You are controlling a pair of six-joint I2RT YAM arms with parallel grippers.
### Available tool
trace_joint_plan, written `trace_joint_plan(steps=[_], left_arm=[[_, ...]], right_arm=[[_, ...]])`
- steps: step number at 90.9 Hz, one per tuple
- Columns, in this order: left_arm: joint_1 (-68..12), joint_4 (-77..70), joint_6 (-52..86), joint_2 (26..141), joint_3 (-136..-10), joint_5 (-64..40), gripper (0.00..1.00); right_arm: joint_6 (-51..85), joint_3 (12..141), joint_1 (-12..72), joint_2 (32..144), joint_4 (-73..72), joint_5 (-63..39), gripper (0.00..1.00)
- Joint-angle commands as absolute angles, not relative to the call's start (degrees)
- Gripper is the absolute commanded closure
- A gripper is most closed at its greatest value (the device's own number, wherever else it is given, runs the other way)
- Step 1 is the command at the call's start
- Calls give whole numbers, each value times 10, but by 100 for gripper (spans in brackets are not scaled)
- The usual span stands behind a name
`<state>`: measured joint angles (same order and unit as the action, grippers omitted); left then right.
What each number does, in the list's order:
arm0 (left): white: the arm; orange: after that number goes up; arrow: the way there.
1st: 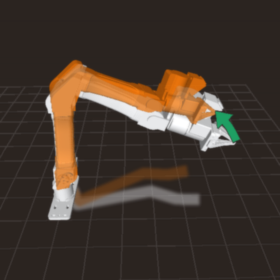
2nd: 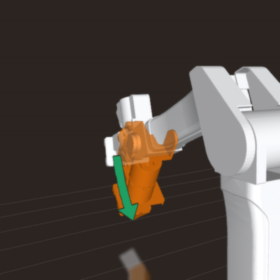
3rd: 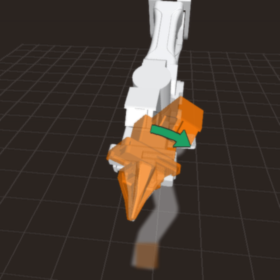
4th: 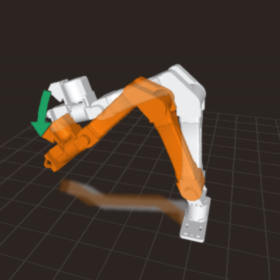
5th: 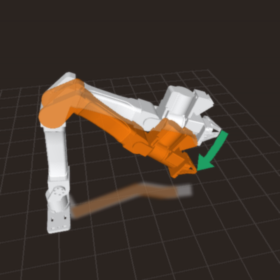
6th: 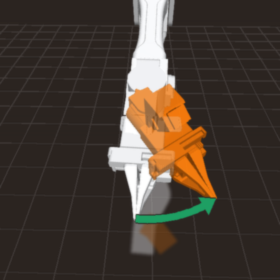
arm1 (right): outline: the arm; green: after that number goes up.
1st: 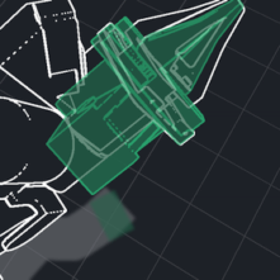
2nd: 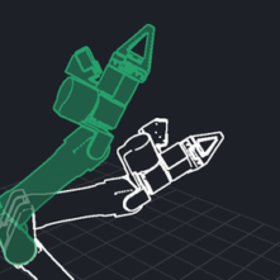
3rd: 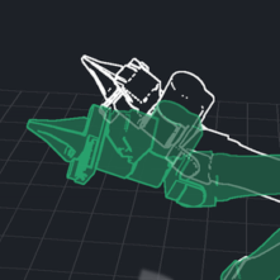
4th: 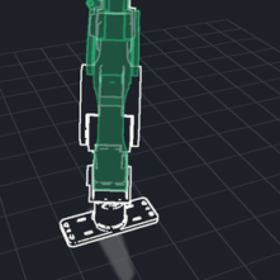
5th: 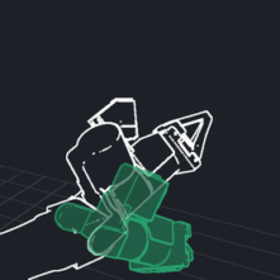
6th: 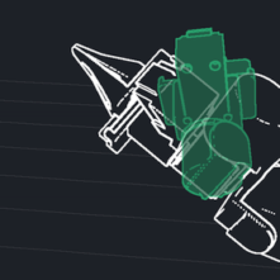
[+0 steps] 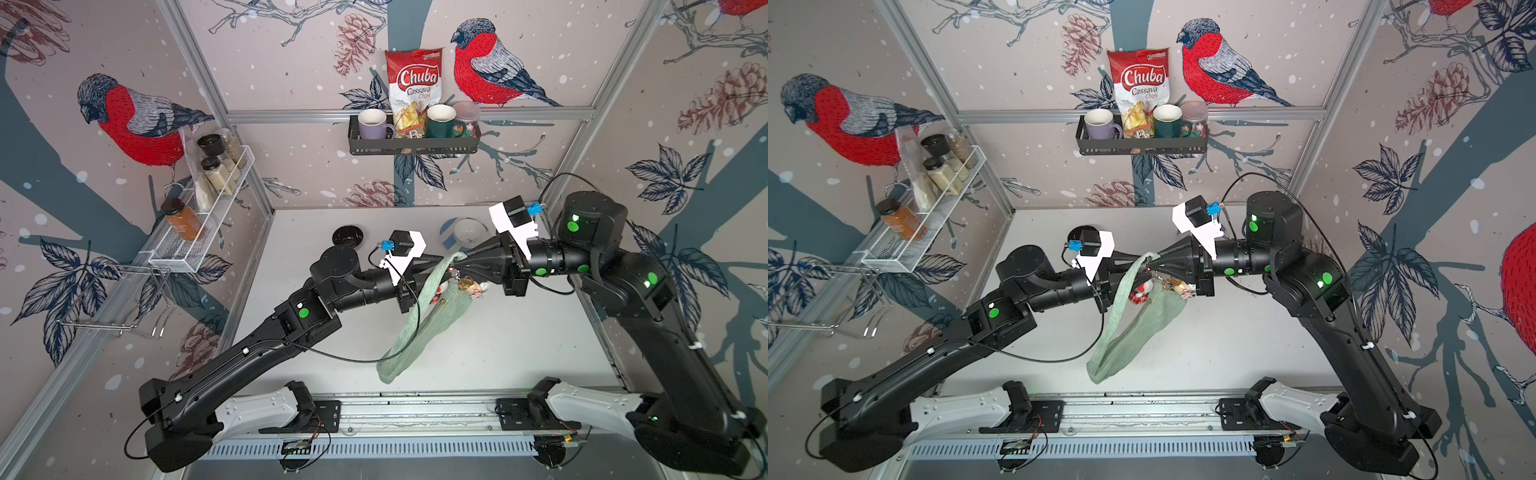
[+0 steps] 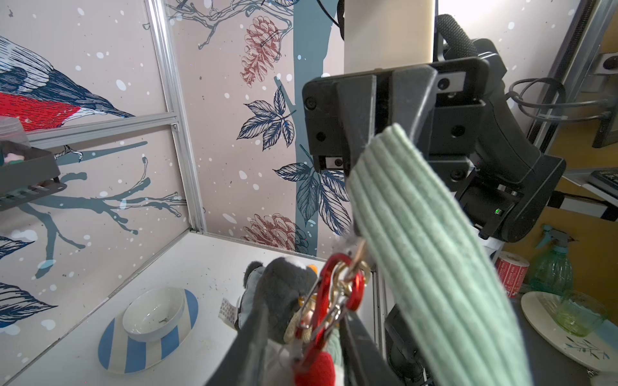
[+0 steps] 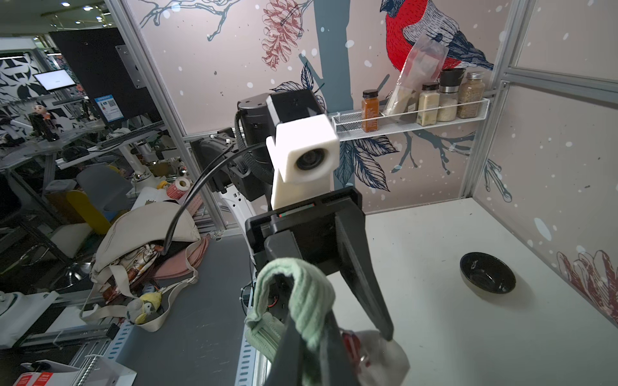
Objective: Remove the decoration from the bag
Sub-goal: Remove the decoration item from the bag.
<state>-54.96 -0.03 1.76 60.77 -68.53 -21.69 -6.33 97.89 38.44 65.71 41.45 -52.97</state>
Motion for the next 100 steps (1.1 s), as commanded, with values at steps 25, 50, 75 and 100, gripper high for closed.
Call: trace_joint_plan(steps=[25,50,75,100], left_arm=[[-549,20,46,619,-711,-309,47],[-543,59,39,633,-739,-357,47],[-543,52,40,631,-726,-351,48],[-543,41,38,629,-730,-322,48]], right_arm=[[-88,973,385,650,395,-585,100],[-89,975,385,647,397,-607,100],[-86,980,385,647,397,-606,100],[-77,977,387,650,387,-606,100]])
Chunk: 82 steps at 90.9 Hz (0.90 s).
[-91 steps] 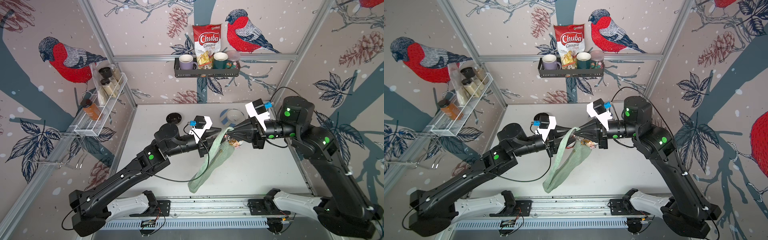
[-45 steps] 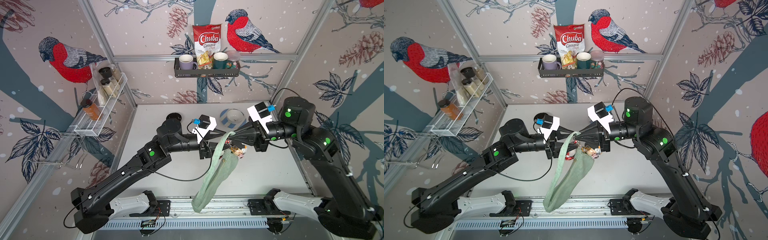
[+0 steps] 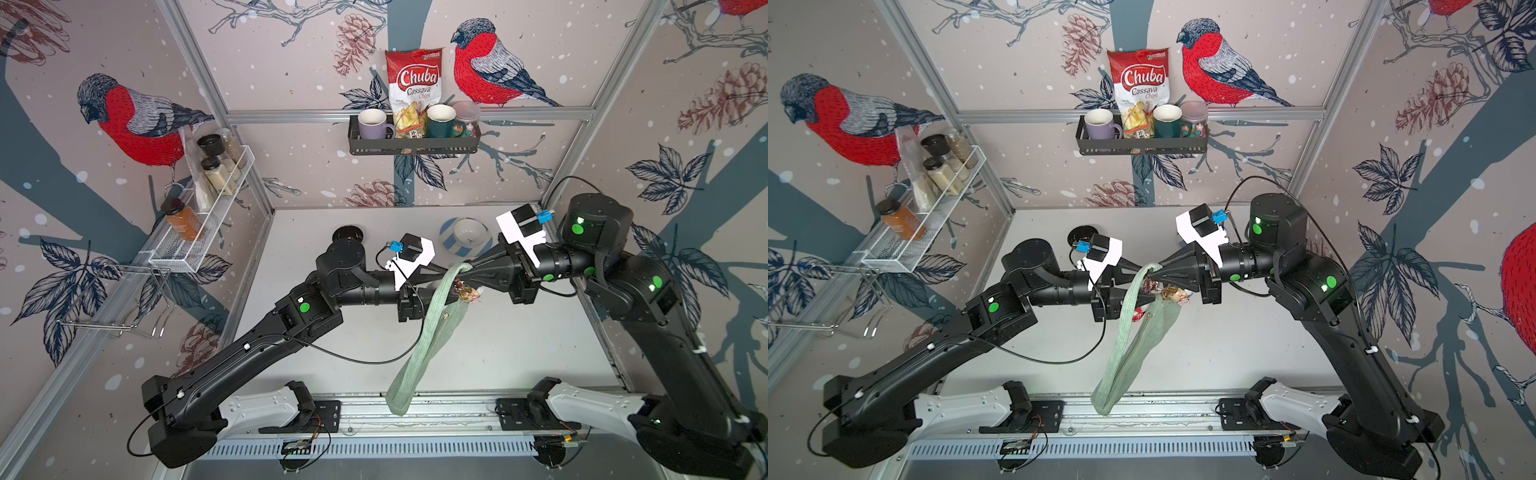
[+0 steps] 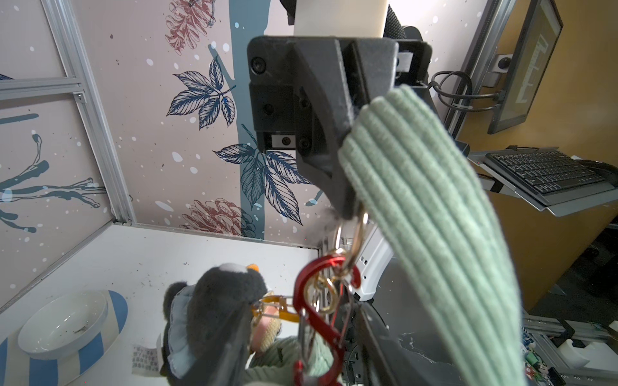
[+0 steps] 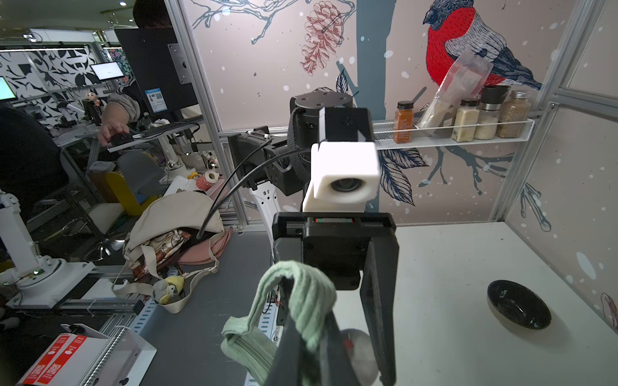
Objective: Remove the decoration from the bag
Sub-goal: Remove the decoration item from the bag.
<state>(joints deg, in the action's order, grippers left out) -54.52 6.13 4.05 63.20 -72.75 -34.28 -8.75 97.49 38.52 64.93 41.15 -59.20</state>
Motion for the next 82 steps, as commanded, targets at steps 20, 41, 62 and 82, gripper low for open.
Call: trace_joint_plan(steps=[20,41,62,82], left_arm=[[-543,30,35,624,-719,-295,50],[-543,25,37,624,-719,-309,58],[-543,17,41,628,-721,-329,53],[-543,18,42,628,-720,-328,57]], right_arm=[[-70,976,388,649,385,-599,100],[-70,976,389,648,388,-598,100],[-73,973,390,650,390,-600,100],[-74,974,391,650,392,-600,100]])
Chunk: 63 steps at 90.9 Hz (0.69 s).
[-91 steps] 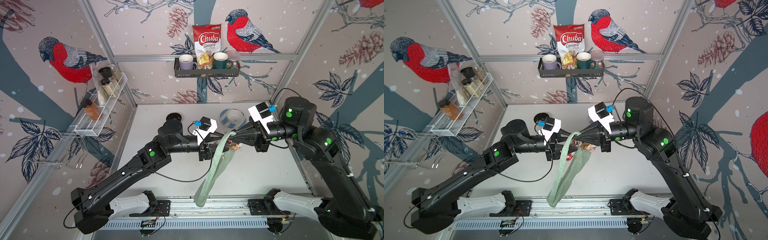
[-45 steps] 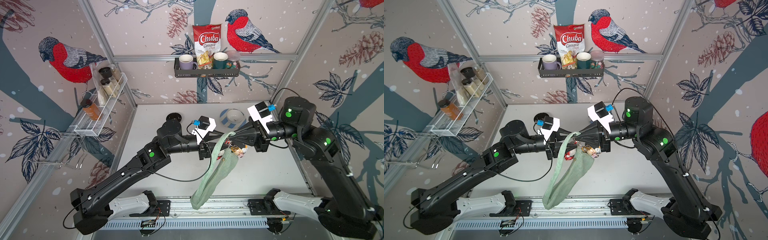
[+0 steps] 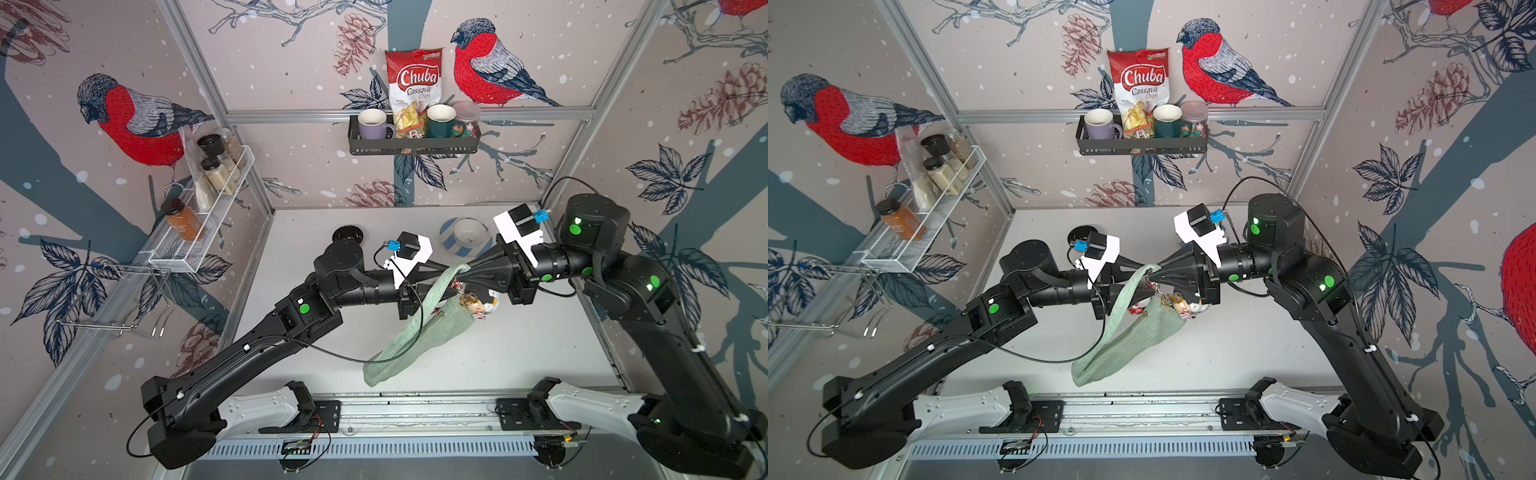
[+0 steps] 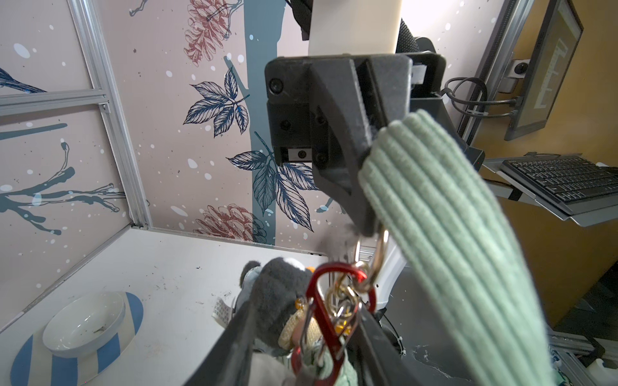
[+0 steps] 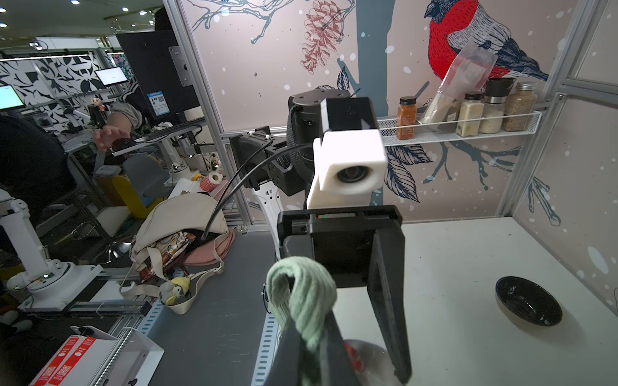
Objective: Remove the decoration from the bag
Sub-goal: Remove the decoration item from the bag.
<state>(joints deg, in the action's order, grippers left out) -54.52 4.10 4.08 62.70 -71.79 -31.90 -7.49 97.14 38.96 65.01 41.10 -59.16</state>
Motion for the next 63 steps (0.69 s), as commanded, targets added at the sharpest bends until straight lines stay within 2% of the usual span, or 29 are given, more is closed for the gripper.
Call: trace_joint_plan(steps=[1,29,63], left_arm=[[-543,17,42,628,-720,-328,58],[-543,7,46,627,-716,-327,79],[-543,-9,56,623,-705,-301,100]], right_arm=[[-75,974,390,650,392,-600,100],[-81,974,391,650,400,-600,100],[-83,976,391,646,402,-591,100]])
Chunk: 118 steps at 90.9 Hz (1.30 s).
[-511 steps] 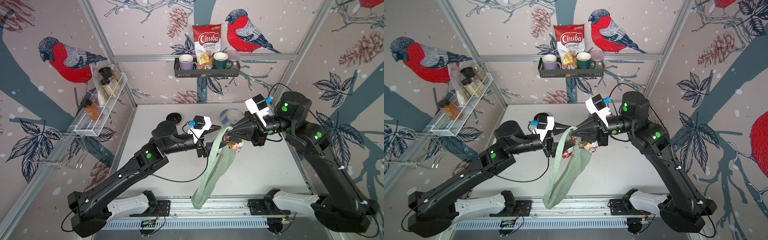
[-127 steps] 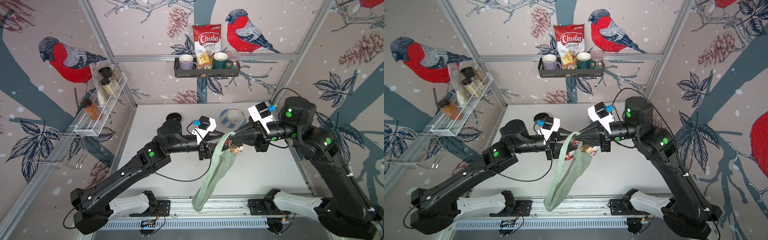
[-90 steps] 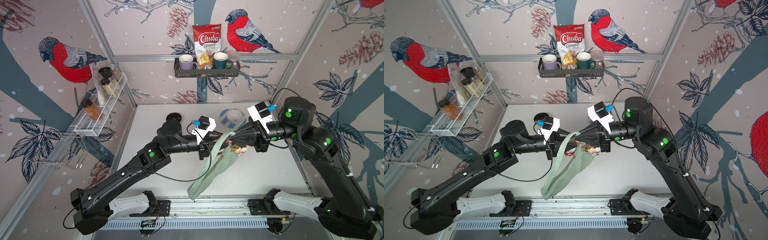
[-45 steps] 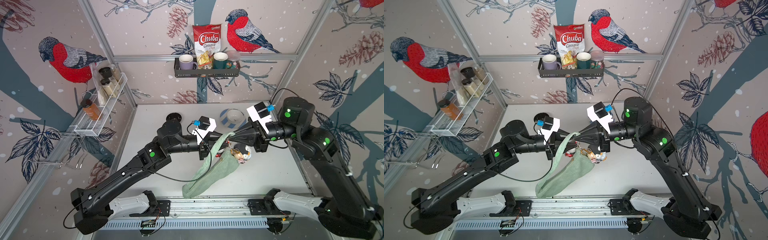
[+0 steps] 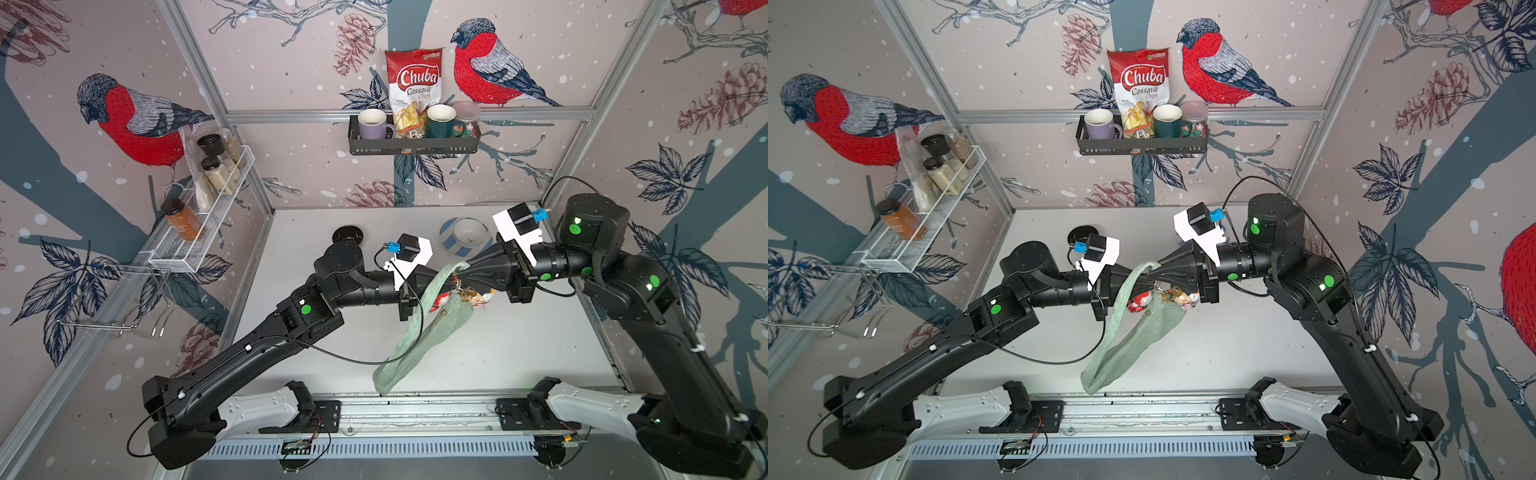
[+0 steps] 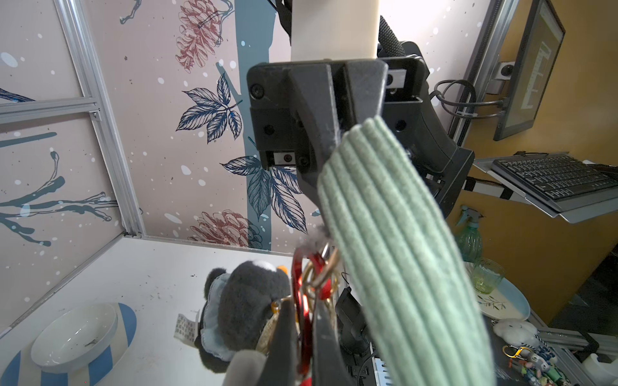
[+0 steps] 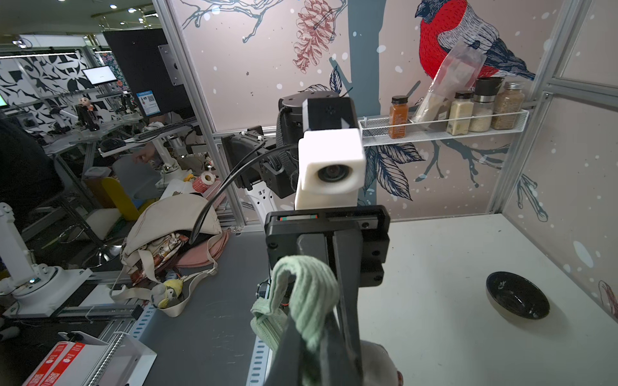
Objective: Remove the decoration from the bag
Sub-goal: Remove the decoration item from the bag.
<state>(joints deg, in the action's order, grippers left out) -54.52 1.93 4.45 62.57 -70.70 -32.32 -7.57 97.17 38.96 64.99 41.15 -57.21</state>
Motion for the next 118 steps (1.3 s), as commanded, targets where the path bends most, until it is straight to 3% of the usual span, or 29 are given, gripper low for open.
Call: trace_joint_plan(steps=[1,29,59,74,118], left_arm=[[-543,-10,56,623,-705,-300,100],[-544,-2,52,612,-698,-253,100],[-554,43,44,622,-718,-125,100],[-555,49,45,625,-719,-98,100],[-555,19,72,609,-702,-40,100]], right_arm=[[-83,976,391,646,402,-591,100],[-76,980,394,644,404,-557,100],[-122,1032,511,671,494,-337,100],[-120,1041,542,689,511,-291,100],[24,883,544,633,308,-227,100]])
